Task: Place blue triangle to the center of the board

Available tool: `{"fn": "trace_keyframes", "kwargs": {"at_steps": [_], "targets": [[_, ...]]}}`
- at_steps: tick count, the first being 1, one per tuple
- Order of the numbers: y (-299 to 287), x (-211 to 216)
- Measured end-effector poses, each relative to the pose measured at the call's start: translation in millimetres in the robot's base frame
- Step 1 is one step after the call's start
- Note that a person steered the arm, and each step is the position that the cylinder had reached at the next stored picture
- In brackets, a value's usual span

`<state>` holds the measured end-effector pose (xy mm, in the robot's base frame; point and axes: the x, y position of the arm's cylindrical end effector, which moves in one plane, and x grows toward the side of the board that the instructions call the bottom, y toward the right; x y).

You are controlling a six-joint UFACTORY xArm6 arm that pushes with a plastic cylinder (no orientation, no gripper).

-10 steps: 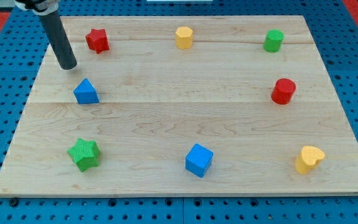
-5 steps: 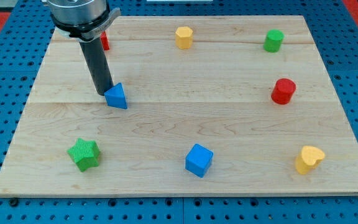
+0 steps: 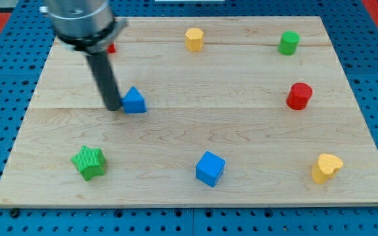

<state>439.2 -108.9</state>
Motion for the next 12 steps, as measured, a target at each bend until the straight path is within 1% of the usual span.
{"fn": "trace_keyframes", "kwargs": {"at_steps": [1, 2, 3, 4, 5, 6, 8, 9, 10, 11, 12], "targets": [[43, -3], [43, -3], [-4, -20], [-4, -20], [-58, -45], [-76, -48], [-153, -68], [-153, -118], [-157, -144], [-157, -201], [-132, -200]]}}
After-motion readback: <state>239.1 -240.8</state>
